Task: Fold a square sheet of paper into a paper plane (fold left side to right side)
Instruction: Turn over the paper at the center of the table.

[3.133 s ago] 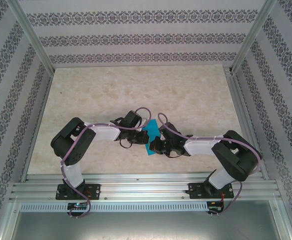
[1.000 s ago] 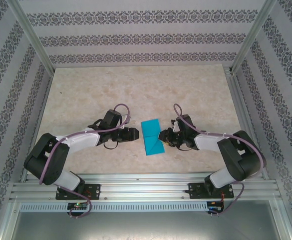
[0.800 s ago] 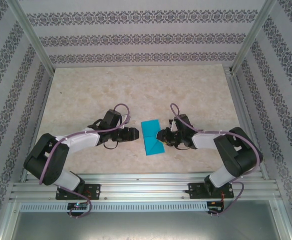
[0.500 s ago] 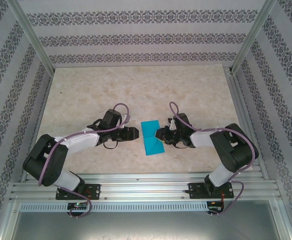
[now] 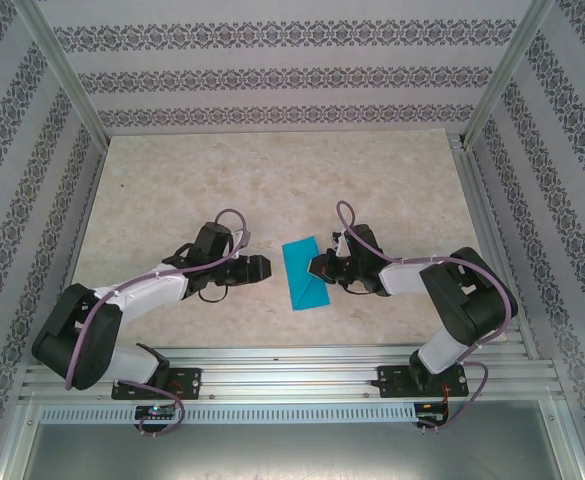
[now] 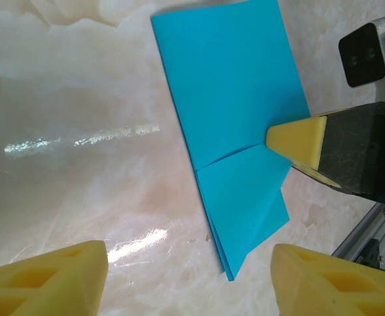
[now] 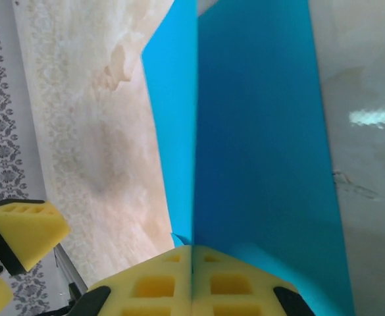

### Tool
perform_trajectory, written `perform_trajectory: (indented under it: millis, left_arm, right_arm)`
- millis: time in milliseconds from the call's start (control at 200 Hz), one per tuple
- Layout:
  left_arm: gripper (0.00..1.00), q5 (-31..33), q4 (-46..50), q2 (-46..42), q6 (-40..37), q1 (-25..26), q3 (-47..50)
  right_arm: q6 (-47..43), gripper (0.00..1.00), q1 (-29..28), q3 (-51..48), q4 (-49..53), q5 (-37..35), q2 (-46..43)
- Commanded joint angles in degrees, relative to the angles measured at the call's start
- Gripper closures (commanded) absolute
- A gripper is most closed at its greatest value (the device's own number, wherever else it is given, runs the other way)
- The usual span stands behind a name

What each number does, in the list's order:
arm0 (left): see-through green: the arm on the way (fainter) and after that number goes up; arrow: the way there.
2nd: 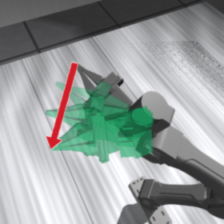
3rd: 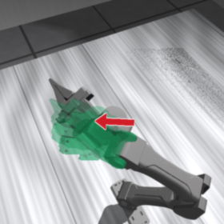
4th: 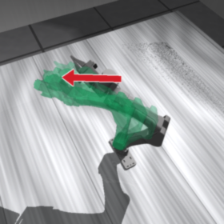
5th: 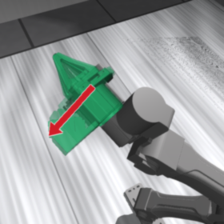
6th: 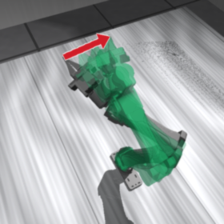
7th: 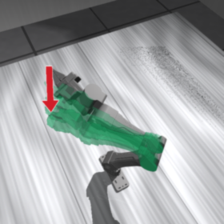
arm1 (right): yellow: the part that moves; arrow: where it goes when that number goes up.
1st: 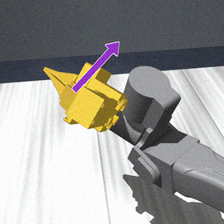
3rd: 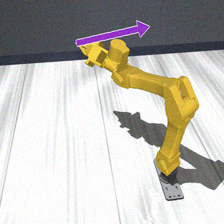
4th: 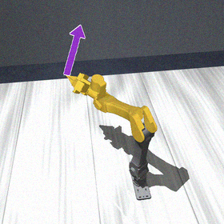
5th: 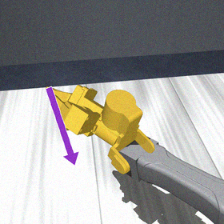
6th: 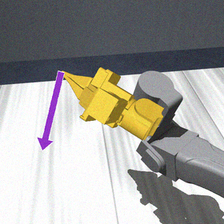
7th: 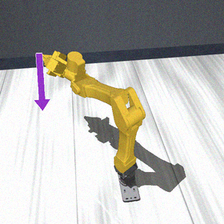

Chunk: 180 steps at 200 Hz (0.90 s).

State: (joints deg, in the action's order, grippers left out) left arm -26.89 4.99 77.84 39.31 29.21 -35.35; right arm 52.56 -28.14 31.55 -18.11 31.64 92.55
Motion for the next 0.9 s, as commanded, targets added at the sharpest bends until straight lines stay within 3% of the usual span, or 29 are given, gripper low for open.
perform_trajectory:
  millis: [0, 185, 300, 480, 894]
  left_arm:
    - [0.26, -1.7, -3.7, -4.4, 1.4, -1.6, 1.9]
    - [0.0, -3.6, -12.6, -15.2, 7.5, -3.8, 6.1]
    - [0.0, -6.4, -19.9, -19.4, 11.3, -4.0, 5.6]
    - [0.0, -13.5, -33.5, -19.2, 18.4, -3.9, 2.4]
    - [0.04, -17.7, -39.6, -11.4, 20.1, 1.9, -6.5]
  right_arm:
    - [-1.2, 1.0, -0.1, 0.6, -1.7, 0.2, -5.0]
    - [-5.1, 1.0, 3.0, 2.0, 2.4, 0.4, -15.7]
    - [-4.2, 1.0, 6.4, 3.2, -0.2, 4.2, -21.1]
    - [-1.3, 1.0, 8.9, 7.3, -4.7, 8.8, -26.6]
    - [3.9, 1.0, 5.3, 13.0, -8.6, 10.2, -28.5]
